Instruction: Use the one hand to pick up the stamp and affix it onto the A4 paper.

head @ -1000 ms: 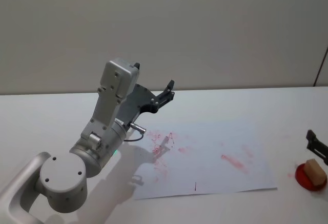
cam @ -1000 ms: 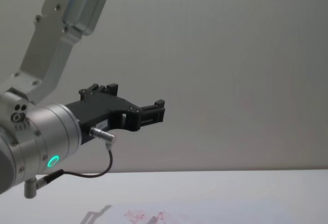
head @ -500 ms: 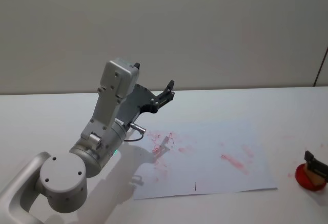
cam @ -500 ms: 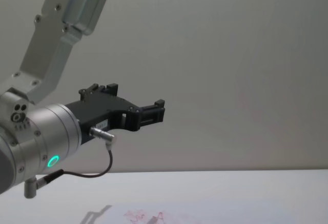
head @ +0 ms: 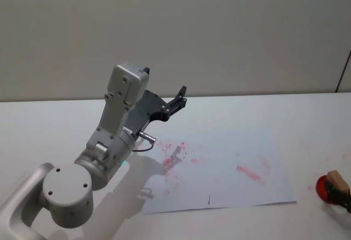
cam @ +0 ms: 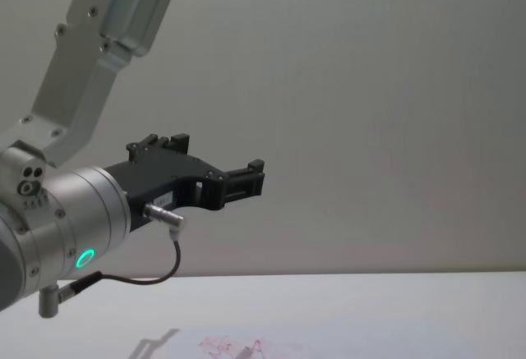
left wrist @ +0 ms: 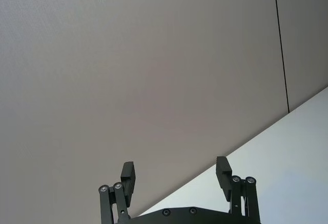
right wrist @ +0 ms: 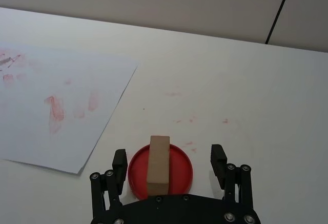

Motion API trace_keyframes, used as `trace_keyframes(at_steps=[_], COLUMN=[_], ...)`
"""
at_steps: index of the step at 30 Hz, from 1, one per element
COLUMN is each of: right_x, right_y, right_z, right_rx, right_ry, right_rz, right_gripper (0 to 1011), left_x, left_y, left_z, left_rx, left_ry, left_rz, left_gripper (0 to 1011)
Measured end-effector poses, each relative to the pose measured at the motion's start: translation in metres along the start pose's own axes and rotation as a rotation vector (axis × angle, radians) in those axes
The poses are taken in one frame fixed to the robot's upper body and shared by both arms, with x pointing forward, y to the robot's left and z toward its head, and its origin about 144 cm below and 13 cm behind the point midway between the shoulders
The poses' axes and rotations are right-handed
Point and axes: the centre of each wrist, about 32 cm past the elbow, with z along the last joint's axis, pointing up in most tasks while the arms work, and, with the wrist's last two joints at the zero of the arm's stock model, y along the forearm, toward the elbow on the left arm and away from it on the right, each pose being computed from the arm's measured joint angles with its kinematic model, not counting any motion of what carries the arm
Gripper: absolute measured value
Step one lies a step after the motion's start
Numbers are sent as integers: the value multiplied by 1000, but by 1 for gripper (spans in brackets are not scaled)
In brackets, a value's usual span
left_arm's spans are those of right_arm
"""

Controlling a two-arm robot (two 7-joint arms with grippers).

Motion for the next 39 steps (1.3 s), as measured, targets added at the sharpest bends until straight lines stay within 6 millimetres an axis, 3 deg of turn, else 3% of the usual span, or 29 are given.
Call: trace_keyframes(at_steps=[4,12,28,32,39], right_x=[-1,-2,-3,-3,-3], right_y=[0,0,0,0,1], right_z=[-2,-4,-6,-6,-4], right_rx=[-10,-23,-33,-34,-13], right_ry=[-4,-11,-14,-14,-15], right_rz=[7,16,23,24,36], right_gripper=[998,831,302,217,218], left_x=[0,0,0,0,0], left_y=[0,0,0,0,0], left_z=[0,0,0,0,0], left_rx=[0,0,0,0,0], left_ry=[0,0,0,0,0], left_rz=[0,0,0,0,0], left_gripper=[1001,1001,1001,1001,1001])
